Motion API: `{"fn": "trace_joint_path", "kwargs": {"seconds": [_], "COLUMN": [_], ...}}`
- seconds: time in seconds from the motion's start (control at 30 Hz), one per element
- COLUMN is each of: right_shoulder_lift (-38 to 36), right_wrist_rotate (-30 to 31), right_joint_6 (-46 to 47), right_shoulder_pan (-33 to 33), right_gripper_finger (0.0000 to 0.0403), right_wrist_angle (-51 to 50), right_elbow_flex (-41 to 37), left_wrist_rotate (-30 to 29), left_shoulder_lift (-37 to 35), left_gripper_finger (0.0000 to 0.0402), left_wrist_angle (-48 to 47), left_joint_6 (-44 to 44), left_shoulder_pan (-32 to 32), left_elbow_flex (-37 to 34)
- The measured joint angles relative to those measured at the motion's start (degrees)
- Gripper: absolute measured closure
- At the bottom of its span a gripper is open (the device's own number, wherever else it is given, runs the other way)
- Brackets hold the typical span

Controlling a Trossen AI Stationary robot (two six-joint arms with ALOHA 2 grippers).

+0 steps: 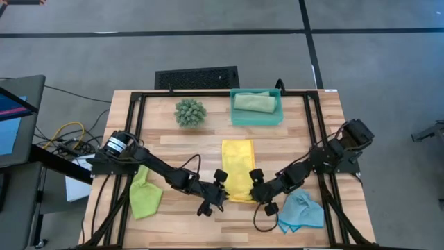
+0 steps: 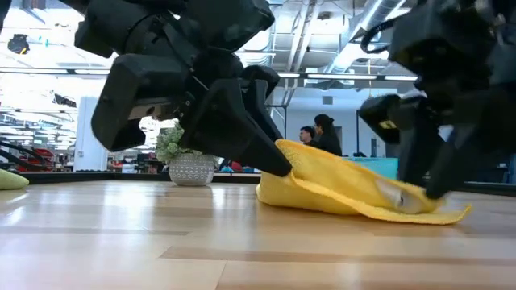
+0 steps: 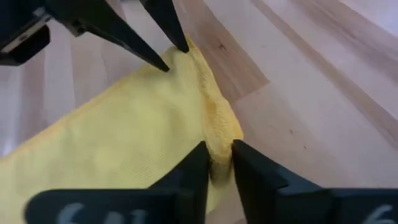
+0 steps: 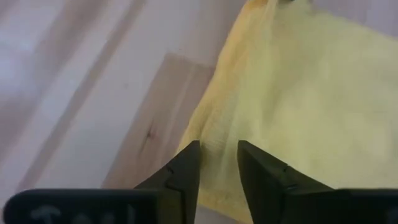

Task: Roll microfiber towels into tight, uniform cylinder then place into a basket
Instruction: Roll the yellow microfiber cloth

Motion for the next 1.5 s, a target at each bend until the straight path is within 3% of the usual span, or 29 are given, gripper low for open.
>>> {"fn": "trace_joint_path", "kwargs": {"seconds": [0.23,0.47,0.73,0.97,1.13,1.5], "right_shoulder_lift": [0.3,0.1,0.0,0.0,0.0,0.0], "right_wrist_rotate": [0.1,0.2,7.5,9.6,14.3,11.9], "right_joint_6": [-0.2,-1.5,2.0,2.0,2.5,5.5], "right_shoulder_pan": [-0.1,0.8,4.1,6.8,8.3,9.3], "right_gripper_finger": [0.034,0.0395,0.0376,0.039,0.0388,0.0388], "right_wrist_angle": [-0.9,-6.7,-18.9,-22.5,-27.3,-30.4], "right_elbow_flex": [0.0,2.9,8.2,10.3,12.2,12.4], "left_wrist_rotate": [4.1,4.5,5.8,6.0,6.9,7.5], "left_shoulder_lift": [0.0,-1.3,-1.1,0.8,3.5,3.8], "left_gripper_finger": [0.0242,0.021,0.0211,0.0212,0.0212,0.0212], "left_wrist_angle": [-0.1,-2.2,-2.5,-0.4,0.2,-0.3], "left_joint_6": [-3.5,-4.3,-4.6,-4.6,-4.5,-5.1], "left_shoulder_pan": [0.9,0.9,1.4,3.9,5.4,6.3], "left_elbow_flex": [0.0,0.0,0.0,0.0,0.1,0.1]}}
